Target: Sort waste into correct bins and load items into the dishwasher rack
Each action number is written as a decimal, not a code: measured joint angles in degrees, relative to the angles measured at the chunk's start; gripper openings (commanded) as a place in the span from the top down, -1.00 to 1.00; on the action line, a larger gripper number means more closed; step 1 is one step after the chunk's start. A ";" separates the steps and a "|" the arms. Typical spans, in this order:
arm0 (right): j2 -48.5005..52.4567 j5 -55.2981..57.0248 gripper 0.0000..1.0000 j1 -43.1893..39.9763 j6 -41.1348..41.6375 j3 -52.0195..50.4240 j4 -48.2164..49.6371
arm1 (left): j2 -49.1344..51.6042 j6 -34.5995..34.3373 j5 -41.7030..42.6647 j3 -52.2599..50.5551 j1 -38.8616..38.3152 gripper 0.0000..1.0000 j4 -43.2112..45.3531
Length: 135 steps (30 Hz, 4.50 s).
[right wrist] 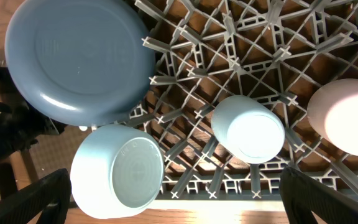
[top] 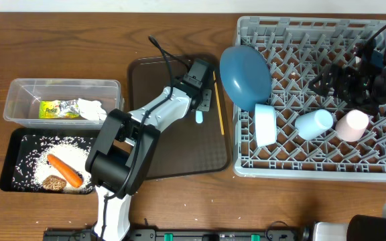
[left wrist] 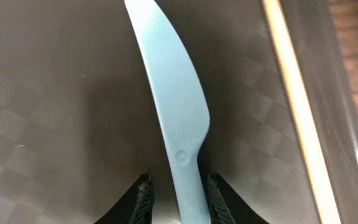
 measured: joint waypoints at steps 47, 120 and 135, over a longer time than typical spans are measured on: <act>0.00 0.00 -0.99 0.00 -0.02 0.00 -0.24 | -9.75 -1.25 -1.97 0.63 4.39 0.86 -10.84; 41.29 24.04 0.97 52.30 20.33 0.31 43.95 | -49.83 -3.17 -3.04 0.83 37.31 -0.96 -43.87; 26.80 23.89 0.74 52.30 15.50 0.24 40.46 | -49.83 -3.19 -3.04 0.83 37.31 -0.96 -43.87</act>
